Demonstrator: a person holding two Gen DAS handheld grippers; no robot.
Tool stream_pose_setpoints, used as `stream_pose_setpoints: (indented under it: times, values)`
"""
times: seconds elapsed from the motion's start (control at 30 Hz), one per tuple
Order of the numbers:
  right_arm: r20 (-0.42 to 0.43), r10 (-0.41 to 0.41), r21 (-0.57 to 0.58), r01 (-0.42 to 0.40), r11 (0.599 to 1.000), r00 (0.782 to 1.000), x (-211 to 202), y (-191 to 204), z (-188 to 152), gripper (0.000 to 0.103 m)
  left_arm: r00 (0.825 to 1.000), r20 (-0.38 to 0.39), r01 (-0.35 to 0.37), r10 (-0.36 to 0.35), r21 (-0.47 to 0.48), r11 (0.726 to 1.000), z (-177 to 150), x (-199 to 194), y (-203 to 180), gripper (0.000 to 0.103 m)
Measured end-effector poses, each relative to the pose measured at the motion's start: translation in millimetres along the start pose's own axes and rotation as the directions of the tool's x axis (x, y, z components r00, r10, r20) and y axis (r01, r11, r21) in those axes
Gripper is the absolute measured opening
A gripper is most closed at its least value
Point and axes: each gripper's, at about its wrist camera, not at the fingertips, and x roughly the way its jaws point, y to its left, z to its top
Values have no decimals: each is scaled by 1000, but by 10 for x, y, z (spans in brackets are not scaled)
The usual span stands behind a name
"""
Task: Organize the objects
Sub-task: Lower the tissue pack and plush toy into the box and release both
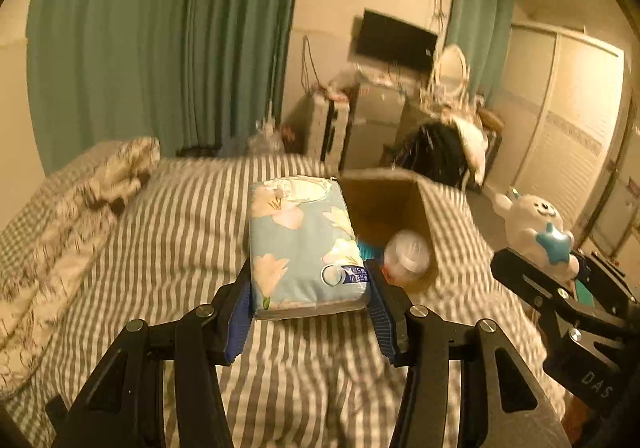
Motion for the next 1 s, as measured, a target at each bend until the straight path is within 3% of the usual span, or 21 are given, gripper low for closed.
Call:
stream_pose_setpoints:
  times: [0.13, 0.3, 0.53, 0.8, 1.0]
  values:
    - [51, 7, 0, -7, 1000, 999, -17, -150, 279, 59, 999, 49, -11, 10, 22, 1000, 273, 113, -87, 52]
    - [99, -2, -22, 4, 1000, 995, 115, -263, 621, 59, 998, 52, 21, -22, 29, 999, 534, 386, -112, 52]
    - [93, -1, -44, 5, 999, 996, 629, -359, 889, 59, 999, 37, 13, -17, 95, 995, 786, 897, -214, 52]
    - [42, 20, 6, -20, 1000, 999, 1397, -532, 988, 59, 1000, -8, 24, -23, 117, 993, 744, 1529, -191, 52]
    - [-26, 6, 9, -6, 1000, 1000, 1926, -625, 844, 59, 996, -78, 57, -48, 114, 992, 576, 1946, -59, 52]
